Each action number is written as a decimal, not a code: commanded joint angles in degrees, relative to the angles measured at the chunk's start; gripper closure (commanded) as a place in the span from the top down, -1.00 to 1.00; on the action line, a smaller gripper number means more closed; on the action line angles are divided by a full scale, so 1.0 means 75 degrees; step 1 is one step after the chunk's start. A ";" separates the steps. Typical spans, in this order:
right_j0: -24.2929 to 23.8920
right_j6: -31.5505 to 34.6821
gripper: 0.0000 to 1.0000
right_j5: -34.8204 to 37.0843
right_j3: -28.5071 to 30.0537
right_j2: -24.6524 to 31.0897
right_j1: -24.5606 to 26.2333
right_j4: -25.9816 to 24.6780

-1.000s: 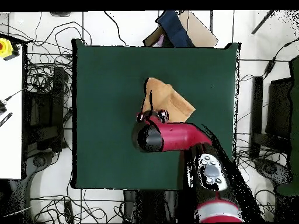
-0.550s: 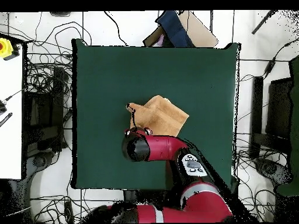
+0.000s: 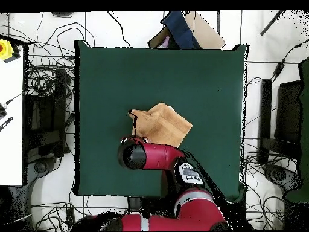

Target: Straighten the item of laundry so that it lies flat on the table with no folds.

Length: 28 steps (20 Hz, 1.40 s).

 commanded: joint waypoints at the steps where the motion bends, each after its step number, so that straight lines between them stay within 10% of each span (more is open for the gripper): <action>1: 0.0284 0.2207 1.00 0.0697 0.0463 -0.0446 -0.0979 0.0847; 13: 0.1122 0.1864 1.00 0.1611 -0.0920 -0.1913 -0.2160 0.1166; 28: 0.1174 0.1269 1.00 0.0798 -0.2537 -0.2380 0.0134 0.0566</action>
